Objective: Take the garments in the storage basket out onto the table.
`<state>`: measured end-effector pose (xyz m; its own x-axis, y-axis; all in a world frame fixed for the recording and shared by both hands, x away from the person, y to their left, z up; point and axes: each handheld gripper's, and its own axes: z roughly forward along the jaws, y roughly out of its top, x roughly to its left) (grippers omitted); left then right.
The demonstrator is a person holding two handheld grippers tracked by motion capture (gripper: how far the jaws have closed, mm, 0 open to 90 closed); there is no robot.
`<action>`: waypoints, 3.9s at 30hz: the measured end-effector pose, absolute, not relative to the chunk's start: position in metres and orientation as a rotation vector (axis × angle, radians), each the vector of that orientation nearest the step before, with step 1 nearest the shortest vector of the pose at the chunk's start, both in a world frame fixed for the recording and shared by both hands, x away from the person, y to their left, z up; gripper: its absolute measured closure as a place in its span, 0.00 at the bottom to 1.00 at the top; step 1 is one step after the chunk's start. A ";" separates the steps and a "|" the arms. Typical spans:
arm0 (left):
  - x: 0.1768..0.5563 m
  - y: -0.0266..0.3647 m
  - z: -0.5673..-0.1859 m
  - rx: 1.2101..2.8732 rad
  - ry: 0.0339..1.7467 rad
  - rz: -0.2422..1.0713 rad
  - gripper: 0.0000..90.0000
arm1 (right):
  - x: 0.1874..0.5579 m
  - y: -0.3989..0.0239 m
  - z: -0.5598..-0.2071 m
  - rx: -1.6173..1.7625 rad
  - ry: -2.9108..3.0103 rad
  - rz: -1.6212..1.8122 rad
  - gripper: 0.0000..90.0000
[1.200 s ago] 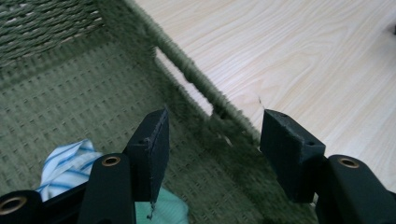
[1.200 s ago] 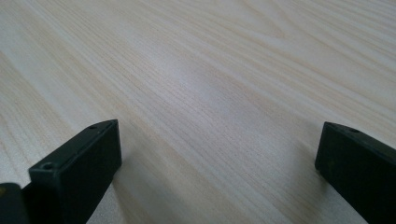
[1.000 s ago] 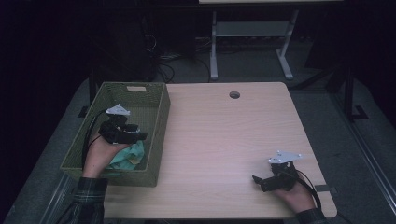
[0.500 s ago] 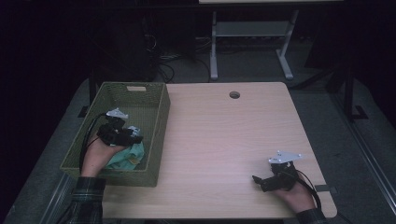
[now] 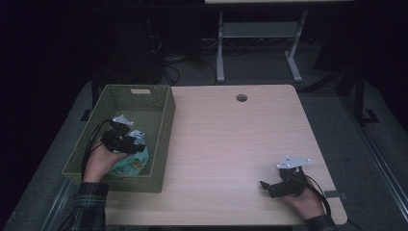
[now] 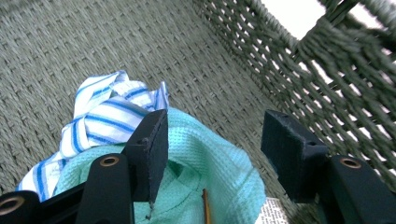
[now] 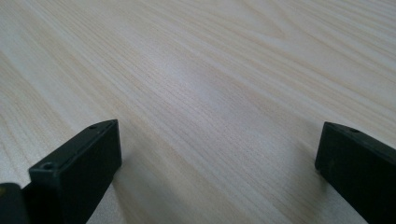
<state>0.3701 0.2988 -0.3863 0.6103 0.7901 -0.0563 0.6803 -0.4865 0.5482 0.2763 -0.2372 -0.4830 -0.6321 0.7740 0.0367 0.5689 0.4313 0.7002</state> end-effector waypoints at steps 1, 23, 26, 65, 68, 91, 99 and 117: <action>0.370 0.299 -0.387 2.313 1.153 0.276 0.45 | 0.276 -0.237 -0.483 1.160 2.397 1.005 0.00; 0.376 0.300 -0.407 2.398 1.219 0.180 0.51 | 0.276 -0.237 -0.483 1.159 2.397 1.005 0.00; 0.376 0.300 -0.408 2.404 1.239 0.174 0.59 | 0.276 -0.237 -0.483 1.166 2.399 1.005 0.00; 0.367 0.323 -0.356 2.102 1.146 0.314 0.96 | 0.276 -0.237 -0.483 1.166 2.398 1.005 0.00; 0.366 0.326 -0.351 2.072 1.127 0.311 0.96 | 0.276 -0.237 -0.483 1.166 2.399 1.005 0.00; 0.364 0.333 -0.317 1.930 1.042 0.278 0.96 | 0.276 -0.237 -0.483 1.165 2.399 1.004 0.00; 0.362 0.331 -0.300 1.908 1.007 0.289 0.96 | 0.276 -0.237 -0.483 1.166 2.399 1.005 0.00; 0.362 0.319 -0.267 1.880 0.929 0.304 0.96 | 0.276 -0.237 -0.483 1.165 2.398 1.005 0.00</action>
